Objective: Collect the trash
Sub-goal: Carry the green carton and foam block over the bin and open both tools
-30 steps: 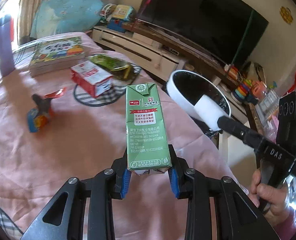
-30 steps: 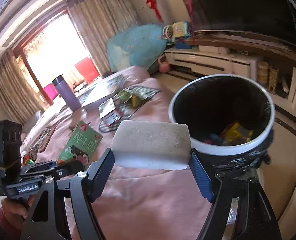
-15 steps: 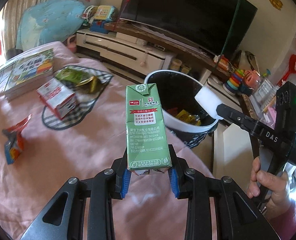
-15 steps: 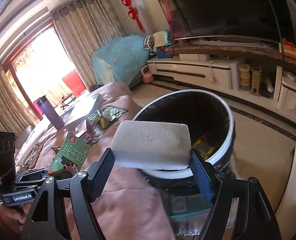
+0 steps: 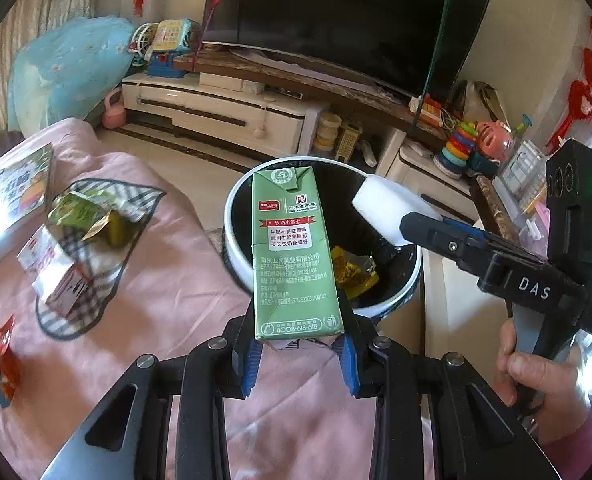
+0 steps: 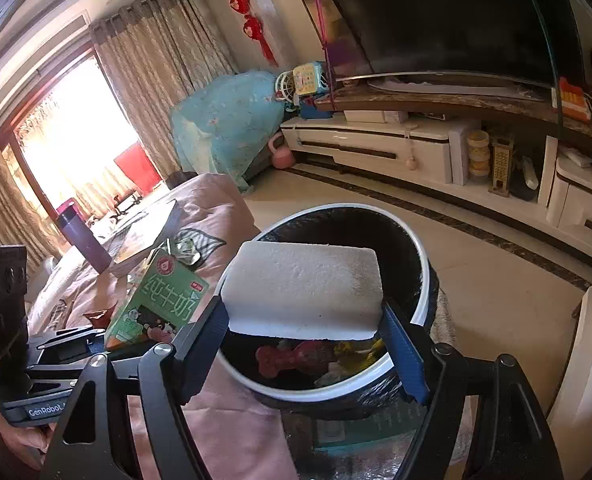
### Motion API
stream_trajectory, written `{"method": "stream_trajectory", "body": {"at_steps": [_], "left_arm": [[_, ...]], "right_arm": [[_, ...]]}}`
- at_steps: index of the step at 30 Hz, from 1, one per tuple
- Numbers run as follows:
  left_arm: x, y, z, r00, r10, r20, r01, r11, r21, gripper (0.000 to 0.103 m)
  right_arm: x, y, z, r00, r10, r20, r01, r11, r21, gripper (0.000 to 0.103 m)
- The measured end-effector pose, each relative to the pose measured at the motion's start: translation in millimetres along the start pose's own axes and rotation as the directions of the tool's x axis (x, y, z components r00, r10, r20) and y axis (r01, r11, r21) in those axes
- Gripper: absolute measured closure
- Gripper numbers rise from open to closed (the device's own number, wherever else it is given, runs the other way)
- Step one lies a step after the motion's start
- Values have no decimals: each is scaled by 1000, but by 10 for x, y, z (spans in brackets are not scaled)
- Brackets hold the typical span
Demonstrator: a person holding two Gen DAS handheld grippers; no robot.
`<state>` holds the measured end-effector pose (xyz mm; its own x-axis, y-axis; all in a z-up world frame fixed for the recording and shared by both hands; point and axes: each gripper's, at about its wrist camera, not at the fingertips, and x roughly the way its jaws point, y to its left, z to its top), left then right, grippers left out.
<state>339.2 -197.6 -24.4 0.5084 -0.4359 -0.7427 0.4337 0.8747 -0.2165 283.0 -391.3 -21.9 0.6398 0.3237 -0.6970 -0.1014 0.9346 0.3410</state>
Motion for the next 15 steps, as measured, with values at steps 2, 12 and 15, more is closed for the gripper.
{"method": "stream_trajectory", "body": {"at_steps": [2,12,15], "left_arm": [[66,-28,47,1000,3,-5,-3,1000,6,72],[337,-102,211,999,24,-33,-24,1000,9,72],[405,-123,255,999,26,-41,-26,1000,8,72]], "right_arm": [[26,-33,24,1000,2,-3,-2,1000,1,26],[200,-181,111,1000,-5,-26,6,1000,9,25],[274,-206,142,999,-10,-42,10,1000,9,24]]}}
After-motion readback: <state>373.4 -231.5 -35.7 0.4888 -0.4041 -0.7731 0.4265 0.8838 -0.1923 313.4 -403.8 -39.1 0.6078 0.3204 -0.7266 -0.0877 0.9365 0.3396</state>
